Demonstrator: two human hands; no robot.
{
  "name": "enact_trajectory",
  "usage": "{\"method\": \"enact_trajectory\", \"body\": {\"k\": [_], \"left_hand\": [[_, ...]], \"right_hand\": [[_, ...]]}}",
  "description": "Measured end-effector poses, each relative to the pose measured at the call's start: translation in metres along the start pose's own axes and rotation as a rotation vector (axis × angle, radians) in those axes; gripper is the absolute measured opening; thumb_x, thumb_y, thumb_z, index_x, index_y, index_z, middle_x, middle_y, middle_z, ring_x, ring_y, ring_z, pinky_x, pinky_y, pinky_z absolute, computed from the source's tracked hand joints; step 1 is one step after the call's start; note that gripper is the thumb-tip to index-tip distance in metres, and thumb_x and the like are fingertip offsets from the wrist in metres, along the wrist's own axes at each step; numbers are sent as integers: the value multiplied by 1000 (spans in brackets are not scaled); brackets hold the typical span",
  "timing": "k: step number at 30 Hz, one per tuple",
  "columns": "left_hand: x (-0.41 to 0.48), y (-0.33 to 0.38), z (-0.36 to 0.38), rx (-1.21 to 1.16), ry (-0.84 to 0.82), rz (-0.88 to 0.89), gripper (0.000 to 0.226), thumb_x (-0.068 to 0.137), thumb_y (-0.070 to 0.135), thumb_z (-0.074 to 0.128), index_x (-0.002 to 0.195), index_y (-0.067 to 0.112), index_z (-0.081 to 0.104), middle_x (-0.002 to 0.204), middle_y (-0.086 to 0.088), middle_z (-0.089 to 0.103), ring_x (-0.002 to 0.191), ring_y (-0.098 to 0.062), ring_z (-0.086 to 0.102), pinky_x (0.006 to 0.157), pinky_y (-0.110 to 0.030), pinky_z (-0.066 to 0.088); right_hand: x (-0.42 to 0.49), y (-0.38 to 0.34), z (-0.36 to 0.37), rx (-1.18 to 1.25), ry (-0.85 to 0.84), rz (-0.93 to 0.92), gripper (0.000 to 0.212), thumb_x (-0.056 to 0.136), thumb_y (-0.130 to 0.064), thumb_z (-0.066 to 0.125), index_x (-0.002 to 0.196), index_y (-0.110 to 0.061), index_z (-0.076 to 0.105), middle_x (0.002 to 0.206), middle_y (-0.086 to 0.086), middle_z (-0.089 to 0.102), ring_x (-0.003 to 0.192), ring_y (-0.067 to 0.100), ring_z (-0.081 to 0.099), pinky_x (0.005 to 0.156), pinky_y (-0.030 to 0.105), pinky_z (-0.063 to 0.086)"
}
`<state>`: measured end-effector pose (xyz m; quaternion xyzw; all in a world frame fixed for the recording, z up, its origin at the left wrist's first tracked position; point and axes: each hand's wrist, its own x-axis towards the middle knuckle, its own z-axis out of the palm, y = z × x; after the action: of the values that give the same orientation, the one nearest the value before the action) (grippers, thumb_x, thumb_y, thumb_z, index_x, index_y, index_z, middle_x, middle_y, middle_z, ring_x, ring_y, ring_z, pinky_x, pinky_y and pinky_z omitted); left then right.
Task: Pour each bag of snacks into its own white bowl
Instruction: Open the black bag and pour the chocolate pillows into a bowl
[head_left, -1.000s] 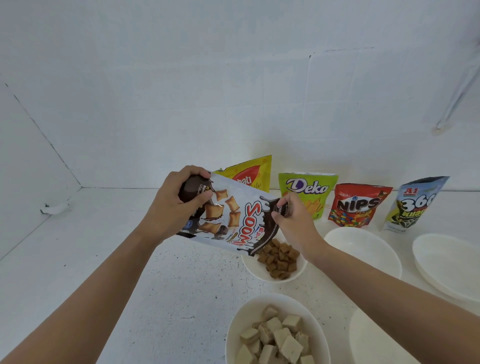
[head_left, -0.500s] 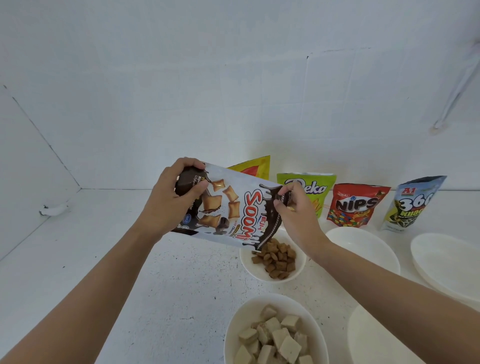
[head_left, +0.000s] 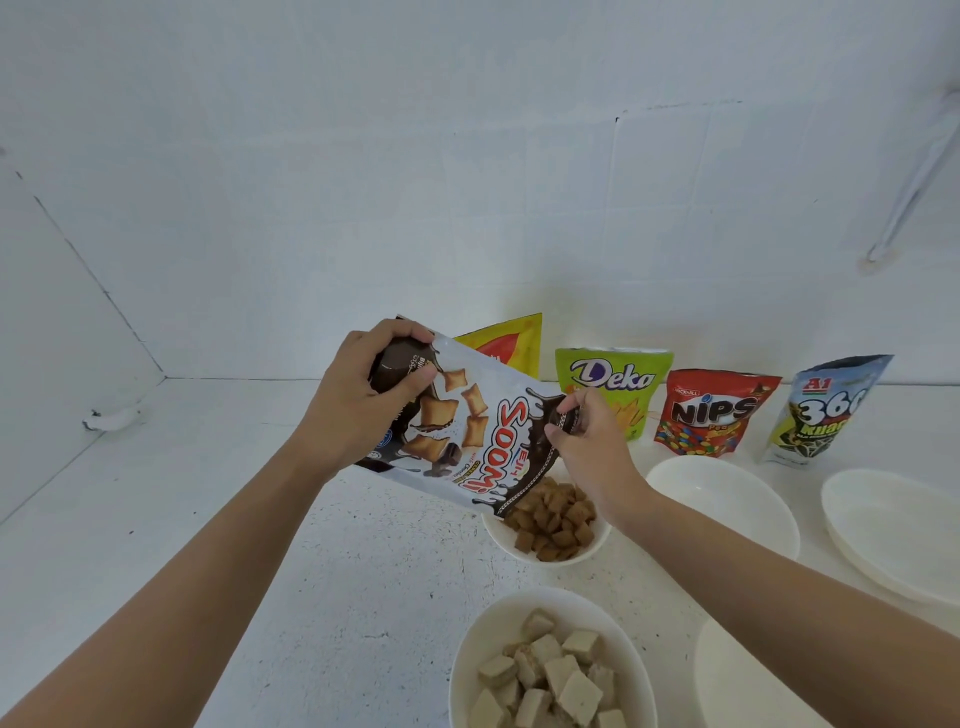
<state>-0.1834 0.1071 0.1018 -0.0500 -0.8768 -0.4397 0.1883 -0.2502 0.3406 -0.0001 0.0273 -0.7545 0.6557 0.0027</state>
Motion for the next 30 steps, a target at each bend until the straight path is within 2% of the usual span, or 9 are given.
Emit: {"method": "enact_trajectory", "body": {"k": [3, 6, 9, 14, 17, 19, 21, 25, 30], "left_hand": [[2, 2, -1, 0, 9, -1, 25, 97, 23, 66, 117, 36, 60, 120, 21, 56, 118, -12, 53, 90, -22, 51], [5, 5, -8, -66, 42, 2, 23, 97, 27, 66, 117, 37, 60, 124, 15, 60, 117, -16, 57, 95, -38, 56], [7, 10, -14, -120, 75, 2, 22, 97, 29, 66, 116, 40, 60, 124, 13, 61, 118, -20, 59, 94, -49, 57], [10, 16, -17, -112, 91, 39, 23, 97, 29, 66, 117, 40, 60, 126, 7, 61, 117, -19, 60, 93, -46, 59], [10, 13, -12, -90, 64, 48, 24, 97, 28, 67, 118, 39, 61, 127, 6, 60, 116, -20, 61, 90, -38, 59], [9, 10, -9, -50, 42, 73, 25, 96, 26, 68, 117, 39, 61, 126, 6, 61, 114, -18, 60, 87, -27, 56], [9, 9, -6, -20, 7, 93, 27, 96, 23, 69, 115, 39, 62, 125, 7, 62, 113, -15, 60, 87, -22, 54], [9, 10, 1, -10, -36, 109, 28, 94, 21, 70, 115, 38, 63, 119, 13, 64, 112, -13, 60, 93, -35, 56], [12, 15, 0, -11, -38, 94, 28, 93, 27, 71, 117, 39, 62, 123, 10, 63, 112, -15, 60, 93, -40, 57]], "right_hand": [[2, -4, -2, 19, 1, 2, 24, 95, -1, 62, 95, -22, 50, 107, 10, 68, 101, 24, 68, 87, 45, 60], [4, -17, -4, 76, 22, -83, 30, 94, 2, 61, 93, -26, 50, 105, 14, 69, 100, 24, 70, 84, 50, 60], [4, -29, -6, 113, 51, -180, 31, 94, 4, 61, 93, -26, 50, 109, 14, 67, 101, 20, 69, 82, 43, 61], [2, -35, -5, 122, 95, -248, 25, 95, 4, 58, 98, -20, 49, 111, 11, 64, 103, 18, 66, 73, 27, 60], [0, -26, -3, 78, 96, -210, 30, 96, 2, 58, 94, -27, 49, 108, 7, 64, 103, 21, 65, 79, 41, 61], [-2, -17, -2, 50, 77, -158, 31, 95, 0, 59, 92, -30, 49, 108, 8, 64, 103, 23, 65, 83, 51, 60], [-4, -8, 0, 18, 55, -92, 31, 95, -2, 60, 92, -31, 49, 107, 8, 65, 103, 26, 66, 84, 54, 58], [-7, 0, 3, 24, 38, -10, 30, 96, -2, 59, 92, -29, 49, 111, 5, 66, 105, 22, 66, 88, 51, 58], [-6, -6, -1, 92, 64, -1, 32, 97, 0, 57, 91, -31, 49, 114, 5, 66, 108, 23, 66, 89, 50, 58]]}}
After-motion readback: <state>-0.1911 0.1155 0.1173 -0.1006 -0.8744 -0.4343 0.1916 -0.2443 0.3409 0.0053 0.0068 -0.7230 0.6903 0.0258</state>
